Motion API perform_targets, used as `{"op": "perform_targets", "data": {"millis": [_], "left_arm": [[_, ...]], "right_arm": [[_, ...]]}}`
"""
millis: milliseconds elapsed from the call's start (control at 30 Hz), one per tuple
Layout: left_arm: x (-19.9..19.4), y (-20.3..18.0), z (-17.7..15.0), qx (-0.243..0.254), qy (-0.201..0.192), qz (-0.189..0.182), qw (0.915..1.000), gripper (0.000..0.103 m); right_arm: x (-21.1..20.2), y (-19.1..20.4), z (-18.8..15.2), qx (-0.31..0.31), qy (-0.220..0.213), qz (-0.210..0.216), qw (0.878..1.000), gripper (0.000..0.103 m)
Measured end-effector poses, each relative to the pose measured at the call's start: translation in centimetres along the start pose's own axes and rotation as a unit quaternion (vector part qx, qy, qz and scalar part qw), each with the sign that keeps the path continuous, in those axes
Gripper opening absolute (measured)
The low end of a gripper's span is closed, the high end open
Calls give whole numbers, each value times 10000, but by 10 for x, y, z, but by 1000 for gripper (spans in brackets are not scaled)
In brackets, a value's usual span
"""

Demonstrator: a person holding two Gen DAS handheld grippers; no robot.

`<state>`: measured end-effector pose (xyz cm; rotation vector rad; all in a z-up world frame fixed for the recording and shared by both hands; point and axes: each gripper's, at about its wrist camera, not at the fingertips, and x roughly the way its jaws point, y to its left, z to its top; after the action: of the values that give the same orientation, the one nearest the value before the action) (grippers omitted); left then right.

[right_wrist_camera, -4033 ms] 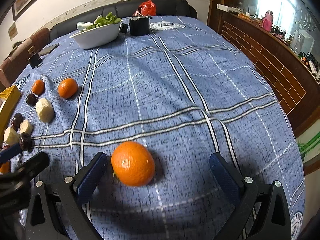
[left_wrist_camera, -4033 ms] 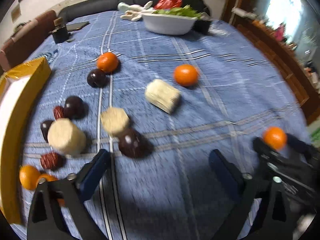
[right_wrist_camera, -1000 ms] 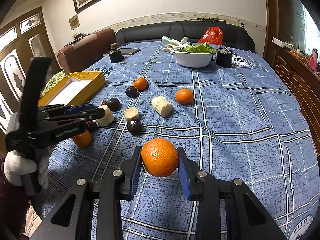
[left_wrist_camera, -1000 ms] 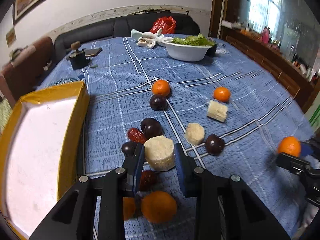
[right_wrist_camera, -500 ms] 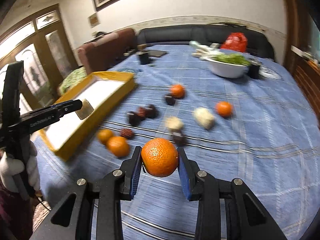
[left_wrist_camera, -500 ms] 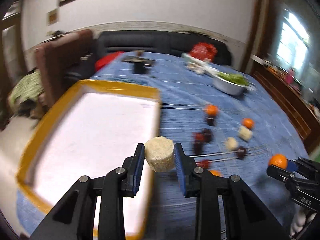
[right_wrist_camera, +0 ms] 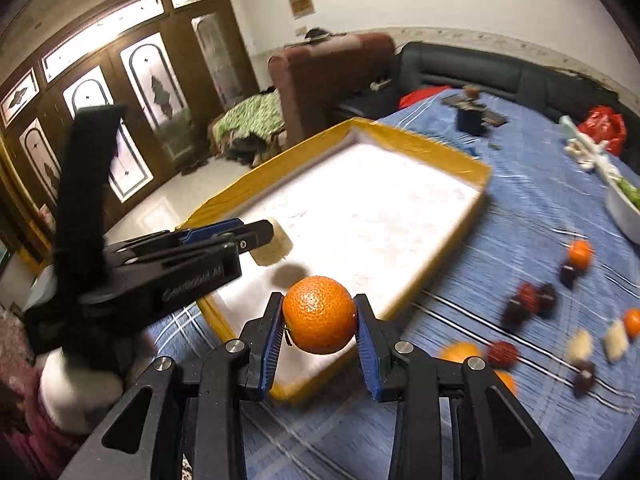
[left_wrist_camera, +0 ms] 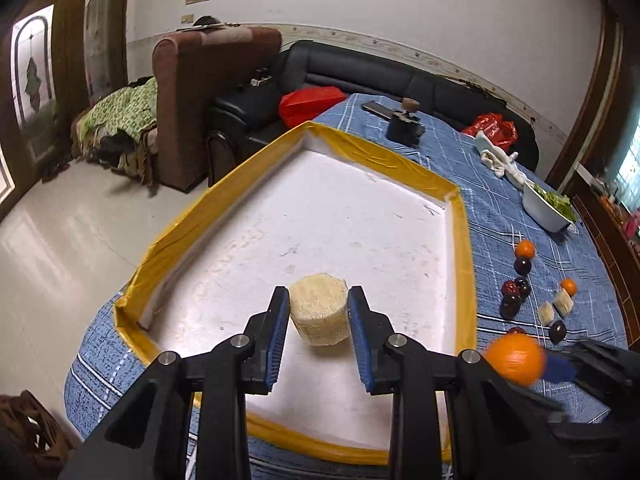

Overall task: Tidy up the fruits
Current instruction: 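Carry the orange and white chunk over the tray and open both tools, then move both open tools back from the tray toward the remaining fruit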

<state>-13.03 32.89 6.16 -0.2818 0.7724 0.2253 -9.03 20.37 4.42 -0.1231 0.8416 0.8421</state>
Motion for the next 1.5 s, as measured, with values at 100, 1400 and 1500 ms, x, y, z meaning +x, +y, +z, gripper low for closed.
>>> {"op": "perform_targets", "data": {"millis": [100,1400,1500], "left_arm": [[0,5,1,-126,-13,-87,9999,29],[-54,-26,-2,-260,-545,-925,9939,91],[-54,-48,-5,-14,-500,-1157,9920,91]], "right_arm": [[19,3,5,0,140,-51,9999,38],[-114,-119,-65,1415,-899,-1316,9770,83],[-137,-167,-84,1774,-721,-1796,9649,81]]}}
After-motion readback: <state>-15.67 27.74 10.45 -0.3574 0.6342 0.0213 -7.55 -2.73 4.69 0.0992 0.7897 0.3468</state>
